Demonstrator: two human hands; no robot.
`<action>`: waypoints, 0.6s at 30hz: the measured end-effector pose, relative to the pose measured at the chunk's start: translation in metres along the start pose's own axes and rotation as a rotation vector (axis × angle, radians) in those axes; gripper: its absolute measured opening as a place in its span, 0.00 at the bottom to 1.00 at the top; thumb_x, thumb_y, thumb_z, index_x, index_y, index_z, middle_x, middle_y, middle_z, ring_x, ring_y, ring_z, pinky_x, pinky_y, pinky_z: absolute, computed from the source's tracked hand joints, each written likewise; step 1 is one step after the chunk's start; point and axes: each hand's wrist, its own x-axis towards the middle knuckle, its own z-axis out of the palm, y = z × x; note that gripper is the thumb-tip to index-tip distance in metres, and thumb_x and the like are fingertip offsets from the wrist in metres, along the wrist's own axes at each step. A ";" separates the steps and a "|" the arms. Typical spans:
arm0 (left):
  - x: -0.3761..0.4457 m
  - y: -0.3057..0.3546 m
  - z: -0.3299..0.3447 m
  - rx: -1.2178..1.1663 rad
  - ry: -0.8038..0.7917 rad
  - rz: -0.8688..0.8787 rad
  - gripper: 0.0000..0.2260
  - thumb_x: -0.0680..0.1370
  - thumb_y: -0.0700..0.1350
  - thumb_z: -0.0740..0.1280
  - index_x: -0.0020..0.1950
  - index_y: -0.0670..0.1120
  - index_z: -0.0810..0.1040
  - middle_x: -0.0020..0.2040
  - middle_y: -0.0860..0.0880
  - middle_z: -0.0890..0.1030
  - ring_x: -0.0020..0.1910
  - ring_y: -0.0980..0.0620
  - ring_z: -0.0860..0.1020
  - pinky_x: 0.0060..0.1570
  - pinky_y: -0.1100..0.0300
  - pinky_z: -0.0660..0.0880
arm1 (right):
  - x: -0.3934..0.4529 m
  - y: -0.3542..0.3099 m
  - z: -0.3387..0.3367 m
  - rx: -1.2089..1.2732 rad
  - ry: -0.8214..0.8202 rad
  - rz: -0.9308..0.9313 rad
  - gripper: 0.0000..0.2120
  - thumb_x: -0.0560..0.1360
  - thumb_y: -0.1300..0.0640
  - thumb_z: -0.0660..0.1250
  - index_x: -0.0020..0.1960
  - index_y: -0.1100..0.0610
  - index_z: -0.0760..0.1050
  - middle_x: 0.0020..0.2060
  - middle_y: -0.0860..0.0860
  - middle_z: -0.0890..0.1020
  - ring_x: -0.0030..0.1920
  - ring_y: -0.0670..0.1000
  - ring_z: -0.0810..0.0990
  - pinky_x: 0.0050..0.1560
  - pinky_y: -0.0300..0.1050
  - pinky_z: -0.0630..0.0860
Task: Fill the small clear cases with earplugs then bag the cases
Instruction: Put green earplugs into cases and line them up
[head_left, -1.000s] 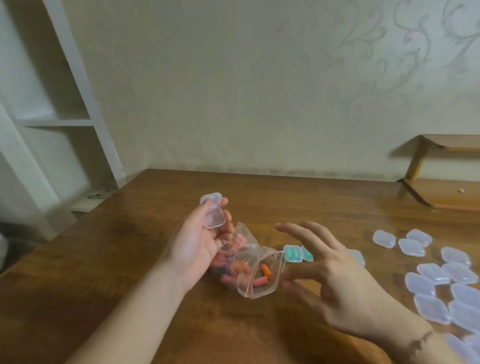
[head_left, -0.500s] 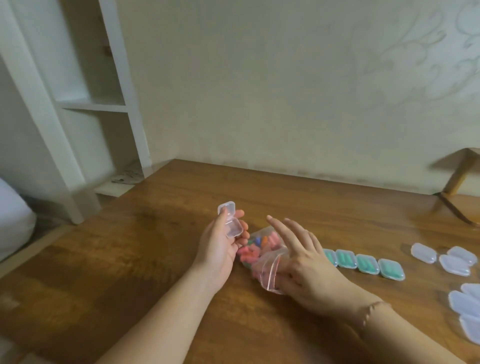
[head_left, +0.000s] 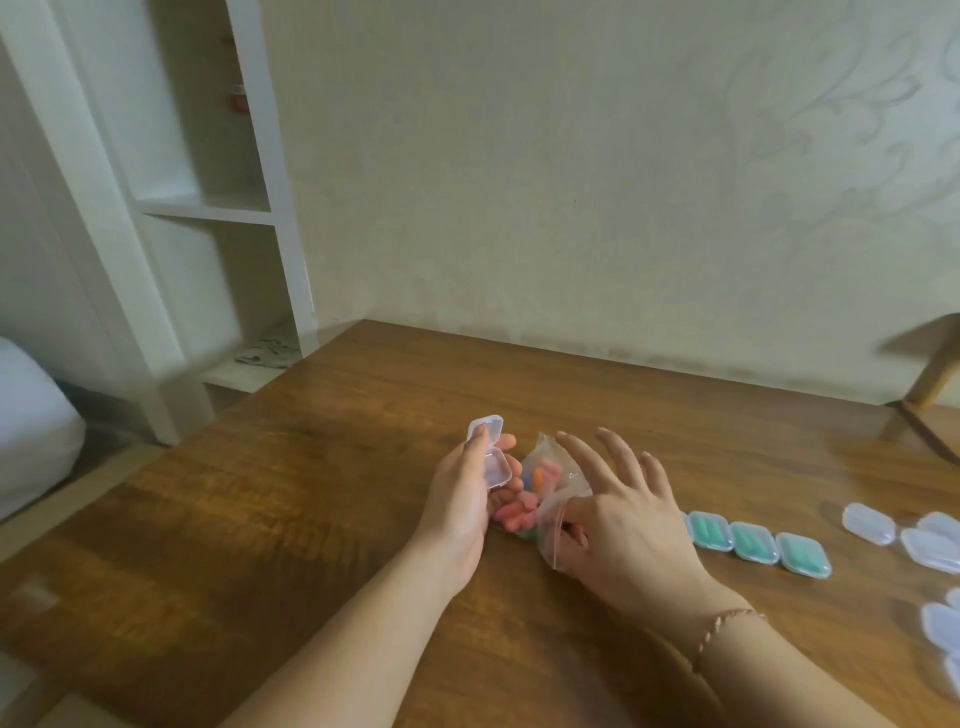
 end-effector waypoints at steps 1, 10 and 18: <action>0.000 0.000 -0.001 -0.006 -0.009 0.000 0.17 0.84 0.55 0.55 0.54 0.47 0.80 0.45 0.46 0.80 0.47 0.50 0.79 0.49 0.56 0.75 | 0.001 0.000 -0.001 0.023 -0.031 0.012 0.16 0.75 0.35 0.61 0.59 0.38 0.78 0.78 0.42 0.45 0.78 0.53 0.39 0.76 0.60 0.46; -0.003 0.000 -0.002 0.010 -0.120 -0.058 0.18 0.84 0.55 0.56 0.58 0.45 0.80 0.45 0.44 0.79 0.46 0.49 0.78 0.51 0.54 0.75 | -0.012 -0.001 0.016 0.271 0.070 0.108 0.13 0.70 0.34 0.66 0.53 0.34 0.79 0.75 0.39 0.59 0.76 0.52 0.49 0.74 0.58 0.54; -0.003 0.000 -0.003 0.006 -0.126 -0.060 0.19 0.83 0.56 0.56 0.59 0.45 0.79 0.46 0.44 0.80 0.47 0.50 0.79 0.47 0.56 0.76 | -0.017 -0.002 0.011 0.271 0.121 0.083 0.13 0.69 0.35 0.69 0.50 0.37 0.82 0.75 0.39 0.59 0.77 0.52 0.48 0.75 0.61 0.51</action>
